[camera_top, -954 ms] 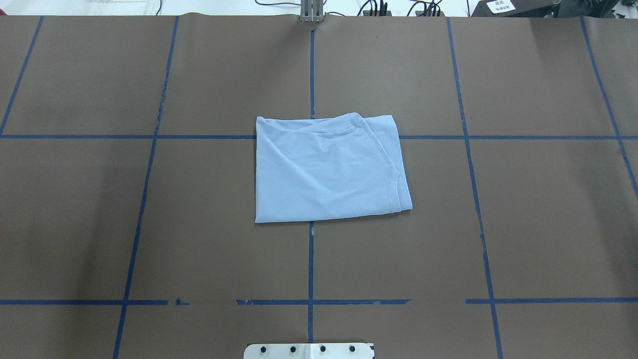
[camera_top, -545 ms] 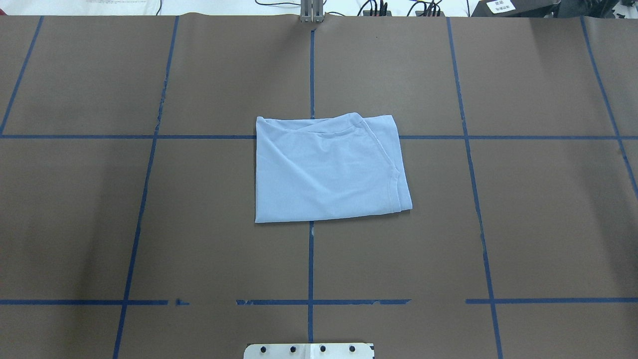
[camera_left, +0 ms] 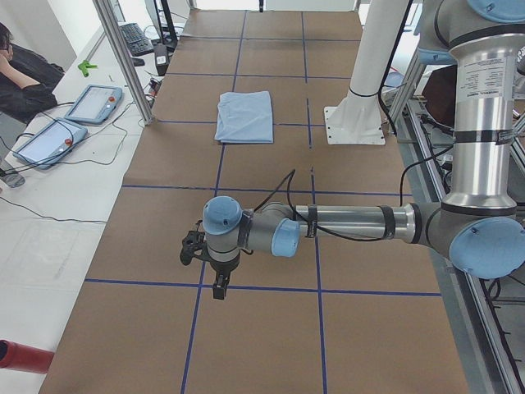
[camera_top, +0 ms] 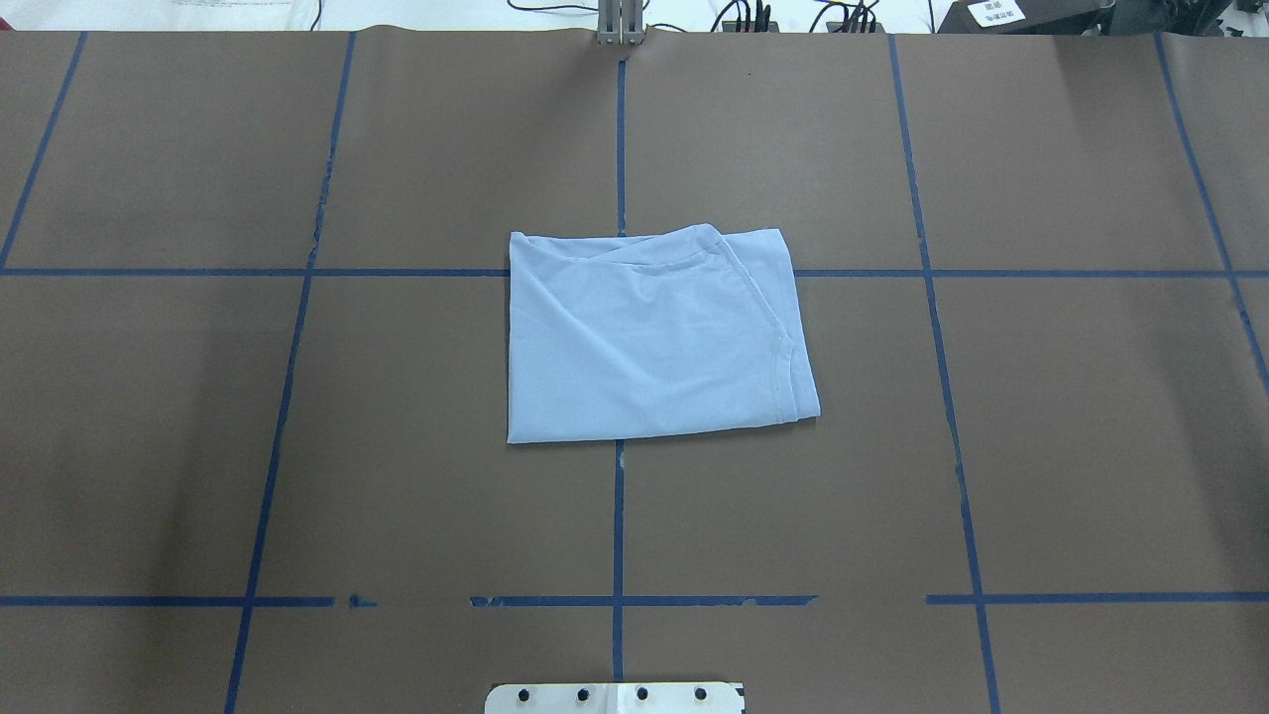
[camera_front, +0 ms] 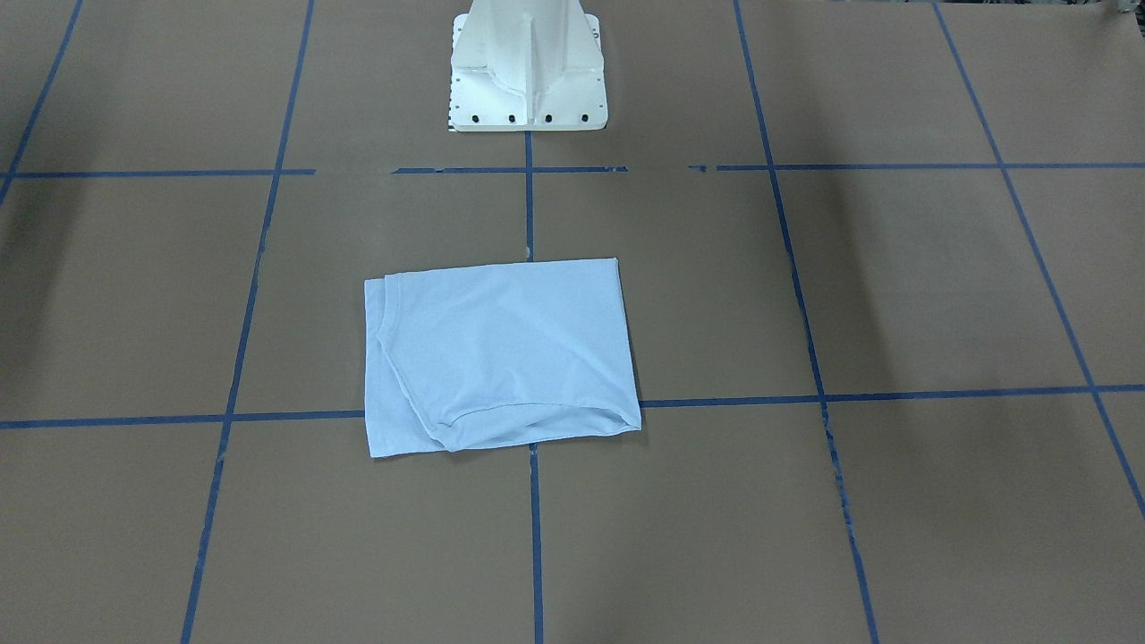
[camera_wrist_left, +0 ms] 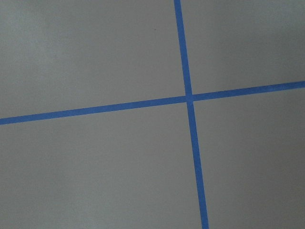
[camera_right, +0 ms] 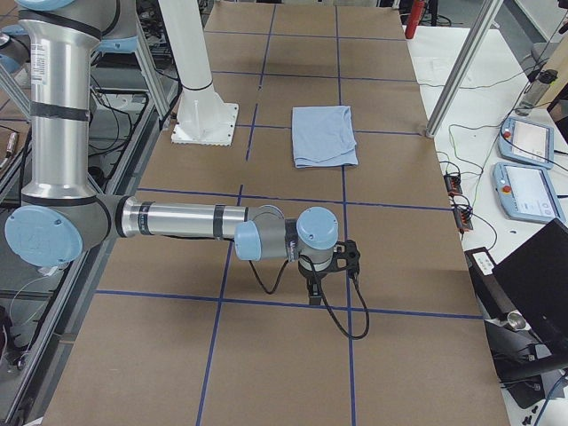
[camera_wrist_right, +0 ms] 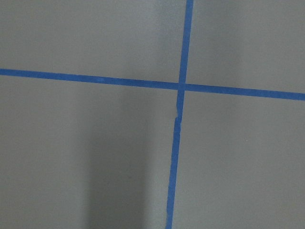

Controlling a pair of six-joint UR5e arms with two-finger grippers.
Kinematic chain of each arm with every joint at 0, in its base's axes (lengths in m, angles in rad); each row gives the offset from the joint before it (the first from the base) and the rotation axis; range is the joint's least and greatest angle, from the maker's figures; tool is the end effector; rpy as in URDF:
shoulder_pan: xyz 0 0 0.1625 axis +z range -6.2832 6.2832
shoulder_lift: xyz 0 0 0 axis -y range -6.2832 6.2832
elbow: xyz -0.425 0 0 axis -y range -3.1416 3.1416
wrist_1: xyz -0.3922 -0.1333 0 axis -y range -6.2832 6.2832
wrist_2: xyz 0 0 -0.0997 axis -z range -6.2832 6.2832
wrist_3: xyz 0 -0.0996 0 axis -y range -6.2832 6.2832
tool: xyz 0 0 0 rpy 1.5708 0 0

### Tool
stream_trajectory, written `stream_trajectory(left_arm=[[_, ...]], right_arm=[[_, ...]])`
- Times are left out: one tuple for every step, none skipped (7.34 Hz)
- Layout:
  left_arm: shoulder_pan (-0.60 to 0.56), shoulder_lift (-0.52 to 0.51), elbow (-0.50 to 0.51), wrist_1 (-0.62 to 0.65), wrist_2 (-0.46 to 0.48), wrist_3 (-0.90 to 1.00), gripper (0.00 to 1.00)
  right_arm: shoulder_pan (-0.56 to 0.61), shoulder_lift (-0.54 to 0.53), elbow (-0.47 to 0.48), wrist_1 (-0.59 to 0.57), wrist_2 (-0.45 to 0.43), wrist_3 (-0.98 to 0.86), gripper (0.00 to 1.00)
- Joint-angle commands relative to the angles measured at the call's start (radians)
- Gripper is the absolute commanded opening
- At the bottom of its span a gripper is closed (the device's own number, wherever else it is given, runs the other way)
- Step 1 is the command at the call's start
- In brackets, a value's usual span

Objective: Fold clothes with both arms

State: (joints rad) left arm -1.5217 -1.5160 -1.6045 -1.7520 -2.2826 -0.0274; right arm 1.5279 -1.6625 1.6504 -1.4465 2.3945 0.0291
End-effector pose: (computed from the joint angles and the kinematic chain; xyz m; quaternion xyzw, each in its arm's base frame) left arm -0.0446 -0.4821 0.6537 0.0616 0.3499 0.0380 0.9340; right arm 0.0404 -0.4621 0.6466 0.0370 -0.4013 -0.0288 0.9148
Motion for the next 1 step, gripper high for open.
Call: stream_trajectory(left_arm=[[0.0, -0.001, 0.0, 0.0, 0.0, 0.001, 1.0]], right_arm=[[0.0, 0.0, 0.002, 0.0, 0.002, 0.0, 1.0]])
